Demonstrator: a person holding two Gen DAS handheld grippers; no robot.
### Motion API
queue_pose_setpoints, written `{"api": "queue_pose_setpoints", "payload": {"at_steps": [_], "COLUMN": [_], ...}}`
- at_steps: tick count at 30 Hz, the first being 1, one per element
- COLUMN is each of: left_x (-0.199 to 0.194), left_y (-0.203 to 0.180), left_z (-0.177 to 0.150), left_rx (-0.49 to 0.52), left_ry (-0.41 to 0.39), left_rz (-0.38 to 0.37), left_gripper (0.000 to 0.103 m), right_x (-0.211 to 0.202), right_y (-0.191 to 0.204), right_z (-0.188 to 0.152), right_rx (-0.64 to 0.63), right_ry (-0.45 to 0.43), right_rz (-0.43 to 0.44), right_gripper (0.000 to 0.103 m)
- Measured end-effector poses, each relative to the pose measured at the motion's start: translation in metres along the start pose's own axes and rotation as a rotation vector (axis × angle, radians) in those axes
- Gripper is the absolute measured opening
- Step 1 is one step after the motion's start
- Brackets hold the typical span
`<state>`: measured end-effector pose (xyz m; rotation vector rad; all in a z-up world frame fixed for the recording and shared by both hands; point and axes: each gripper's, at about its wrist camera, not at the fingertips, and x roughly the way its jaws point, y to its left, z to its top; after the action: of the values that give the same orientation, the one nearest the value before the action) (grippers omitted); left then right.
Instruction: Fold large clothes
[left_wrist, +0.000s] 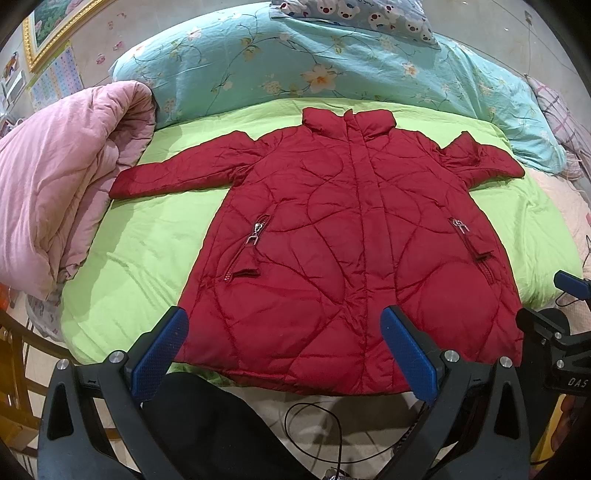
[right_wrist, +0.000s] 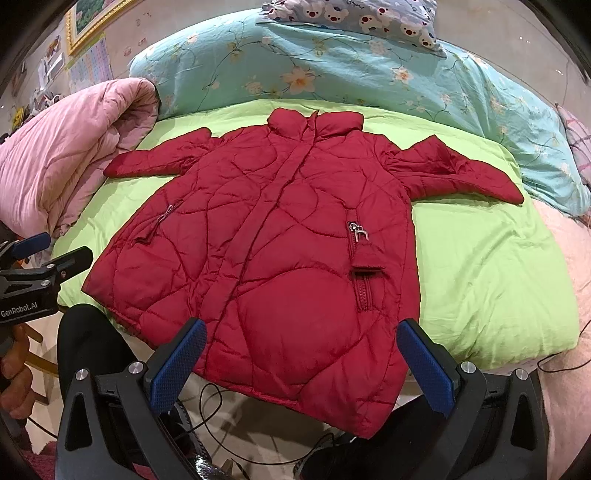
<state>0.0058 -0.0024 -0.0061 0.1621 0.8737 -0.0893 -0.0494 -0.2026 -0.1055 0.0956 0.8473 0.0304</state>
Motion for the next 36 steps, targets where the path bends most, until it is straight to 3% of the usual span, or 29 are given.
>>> {"api": "queue_pose_setpoints", "payload": {"at_steps": [29, 36], "left_x": [0.004, 0.012], "left_y": [-0.012, -0.015], "left_z": [0.006, 0.009], "left_rx": [0.042, 0.041], "left_ry": [-0.032, -0.006], "left_rz": [0.040, 0.028], "left_gripper": [0.103, 0.103], "right_x": [0.001, 0.002], "right_y": [-0.005, -0.008], "right_z": [0.007, 0.010], "right_rx": [-0.004, -0.006], "right_ry": [0.022, -0.035], "right_rz": [-0.007, 0.002], "right_gripper": [0.103, 0.103]}}
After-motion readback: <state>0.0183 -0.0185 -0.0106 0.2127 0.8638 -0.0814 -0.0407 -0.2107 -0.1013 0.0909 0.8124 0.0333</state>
